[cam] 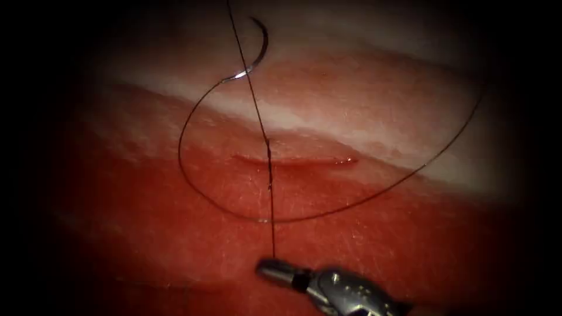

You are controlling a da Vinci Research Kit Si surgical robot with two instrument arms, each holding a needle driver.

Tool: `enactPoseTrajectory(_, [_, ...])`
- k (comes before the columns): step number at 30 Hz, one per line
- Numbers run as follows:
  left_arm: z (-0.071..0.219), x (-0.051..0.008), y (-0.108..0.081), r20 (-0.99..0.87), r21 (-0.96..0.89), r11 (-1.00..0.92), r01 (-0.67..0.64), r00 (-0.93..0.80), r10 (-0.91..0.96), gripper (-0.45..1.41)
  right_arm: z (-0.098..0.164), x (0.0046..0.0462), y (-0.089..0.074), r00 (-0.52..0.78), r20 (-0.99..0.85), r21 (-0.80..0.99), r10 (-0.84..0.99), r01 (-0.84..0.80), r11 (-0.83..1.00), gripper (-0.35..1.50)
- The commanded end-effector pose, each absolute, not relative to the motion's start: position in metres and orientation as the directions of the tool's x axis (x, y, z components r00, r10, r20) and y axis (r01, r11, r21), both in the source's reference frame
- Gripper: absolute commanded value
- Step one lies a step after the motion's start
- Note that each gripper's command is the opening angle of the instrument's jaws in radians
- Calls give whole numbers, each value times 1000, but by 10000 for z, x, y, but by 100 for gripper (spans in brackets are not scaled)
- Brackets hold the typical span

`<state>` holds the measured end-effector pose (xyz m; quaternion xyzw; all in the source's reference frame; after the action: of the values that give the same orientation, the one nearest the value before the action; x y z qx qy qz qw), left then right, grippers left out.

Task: Wound Closure

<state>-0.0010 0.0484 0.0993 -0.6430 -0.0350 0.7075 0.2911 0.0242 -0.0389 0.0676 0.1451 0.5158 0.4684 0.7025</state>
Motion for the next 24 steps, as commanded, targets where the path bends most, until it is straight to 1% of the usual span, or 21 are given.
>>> enactPoseTrajectory(1, [996,-12,492,-891,-421,-829,-367,-3,454,-45,680,249,-393,29,-589,688,807,-505,520,-35])
enactPoseTrajectory(6, [994,-14,488,-891,-421,-829,-368,-4,454,-45,679,258,-388,20,-584,695,811,-504,513,-35])
enactPoseTrajectory(11, [994,-15,490,-891,-421,-829,-369,-3,454,-45,671,292,-383,15,-582,711,813,-475,518,-35])
enactPoseTrajectory(24, [995,-16,491,-891,-421,-828,-371,-3,454,-45,666,355,-401,48,-577,726,815,-427,539,-35])
